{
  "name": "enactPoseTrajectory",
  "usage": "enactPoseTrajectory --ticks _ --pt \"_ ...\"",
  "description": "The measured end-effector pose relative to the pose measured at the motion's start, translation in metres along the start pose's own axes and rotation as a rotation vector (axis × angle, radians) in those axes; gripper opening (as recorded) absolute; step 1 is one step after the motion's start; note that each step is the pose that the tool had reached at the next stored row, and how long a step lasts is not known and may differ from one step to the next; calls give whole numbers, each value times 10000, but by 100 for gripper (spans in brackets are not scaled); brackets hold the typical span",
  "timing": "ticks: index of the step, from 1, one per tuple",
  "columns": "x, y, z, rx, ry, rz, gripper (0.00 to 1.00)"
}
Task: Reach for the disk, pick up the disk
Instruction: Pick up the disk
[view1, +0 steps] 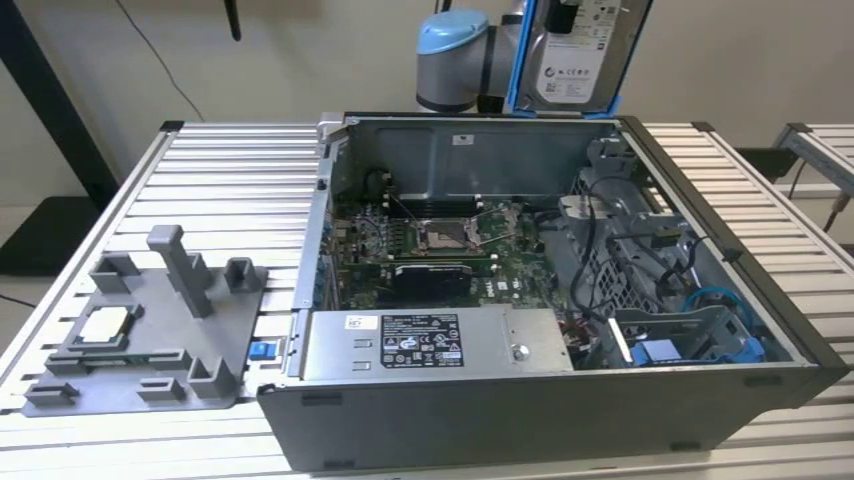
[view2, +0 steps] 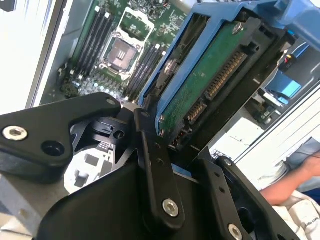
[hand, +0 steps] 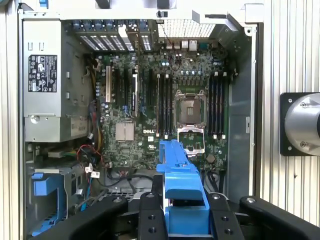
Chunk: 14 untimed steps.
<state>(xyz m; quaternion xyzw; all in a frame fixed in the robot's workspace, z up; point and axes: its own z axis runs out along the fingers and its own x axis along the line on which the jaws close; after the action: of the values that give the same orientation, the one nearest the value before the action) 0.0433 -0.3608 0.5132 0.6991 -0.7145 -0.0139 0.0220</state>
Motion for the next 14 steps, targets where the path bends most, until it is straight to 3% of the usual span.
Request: enactPoseTrajectory --ticks 8,14 --pt "0 -9 0 1 0 -3 0" --pt "-1 -79 -4 1 0 0 0"
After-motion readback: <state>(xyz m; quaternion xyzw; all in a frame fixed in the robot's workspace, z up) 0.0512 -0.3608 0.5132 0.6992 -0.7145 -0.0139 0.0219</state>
